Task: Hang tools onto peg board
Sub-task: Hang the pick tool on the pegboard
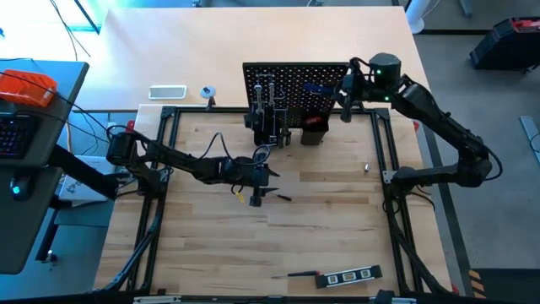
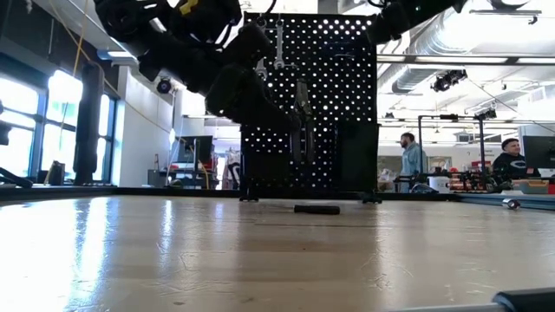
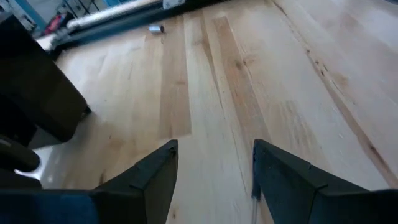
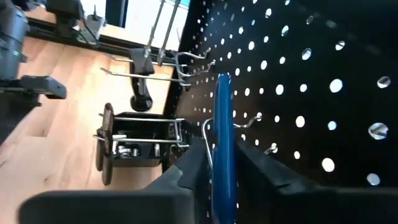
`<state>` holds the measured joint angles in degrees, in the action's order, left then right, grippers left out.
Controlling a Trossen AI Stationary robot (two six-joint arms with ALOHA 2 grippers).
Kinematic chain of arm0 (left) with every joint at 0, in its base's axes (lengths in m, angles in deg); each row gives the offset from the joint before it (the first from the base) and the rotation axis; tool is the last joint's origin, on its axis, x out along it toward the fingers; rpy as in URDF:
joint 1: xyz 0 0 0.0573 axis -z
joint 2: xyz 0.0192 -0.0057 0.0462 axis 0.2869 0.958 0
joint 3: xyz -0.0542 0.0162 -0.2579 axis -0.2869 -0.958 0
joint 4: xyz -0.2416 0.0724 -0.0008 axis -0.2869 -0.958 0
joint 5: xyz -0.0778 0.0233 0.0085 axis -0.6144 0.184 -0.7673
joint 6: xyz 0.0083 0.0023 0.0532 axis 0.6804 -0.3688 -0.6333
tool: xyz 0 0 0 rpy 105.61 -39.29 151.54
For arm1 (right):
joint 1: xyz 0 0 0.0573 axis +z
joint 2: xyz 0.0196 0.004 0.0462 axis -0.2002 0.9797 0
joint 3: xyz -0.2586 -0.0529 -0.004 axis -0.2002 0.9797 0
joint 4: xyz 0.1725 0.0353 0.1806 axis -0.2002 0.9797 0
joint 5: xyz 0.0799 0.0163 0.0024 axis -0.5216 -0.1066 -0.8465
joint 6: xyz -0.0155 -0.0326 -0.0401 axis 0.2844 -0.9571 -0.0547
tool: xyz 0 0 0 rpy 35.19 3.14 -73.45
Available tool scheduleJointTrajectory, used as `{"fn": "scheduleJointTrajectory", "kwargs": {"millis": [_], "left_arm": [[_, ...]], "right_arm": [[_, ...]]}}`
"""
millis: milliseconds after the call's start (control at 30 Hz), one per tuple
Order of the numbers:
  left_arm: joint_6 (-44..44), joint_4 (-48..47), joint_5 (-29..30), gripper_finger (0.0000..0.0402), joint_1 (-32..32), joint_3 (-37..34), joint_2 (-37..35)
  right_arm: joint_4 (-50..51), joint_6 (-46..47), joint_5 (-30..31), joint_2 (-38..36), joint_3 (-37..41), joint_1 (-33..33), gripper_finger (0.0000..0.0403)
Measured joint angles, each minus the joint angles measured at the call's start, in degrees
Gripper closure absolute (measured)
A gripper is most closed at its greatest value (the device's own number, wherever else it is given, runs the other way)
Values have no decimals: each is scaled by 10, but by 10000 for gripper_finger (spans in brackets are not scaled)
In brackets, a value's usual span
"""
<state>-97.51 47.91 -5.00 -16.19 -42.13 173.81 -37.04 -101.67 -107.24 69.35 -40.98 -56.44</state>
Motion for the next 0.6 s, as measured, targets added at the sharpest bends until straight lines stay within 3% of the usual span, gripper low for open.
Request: {"fn": "scheduleJointTrajectory", "kwargs": {"millis": [200, 400, 600], "left_arm": [[-1, -27, -1, 202, 4, 0, 0], [-10, -58, -2, 202, 7, 0, -8], [-4, -109, -95, 202, 9, 0, -13]], "right_arm": [[-22, 1, 53, -10, 0, 25, 261], [-35, 1, 93, -59, -2, 46, 224], [-30, 15, 98, -125, -2, 76, 220]]}}
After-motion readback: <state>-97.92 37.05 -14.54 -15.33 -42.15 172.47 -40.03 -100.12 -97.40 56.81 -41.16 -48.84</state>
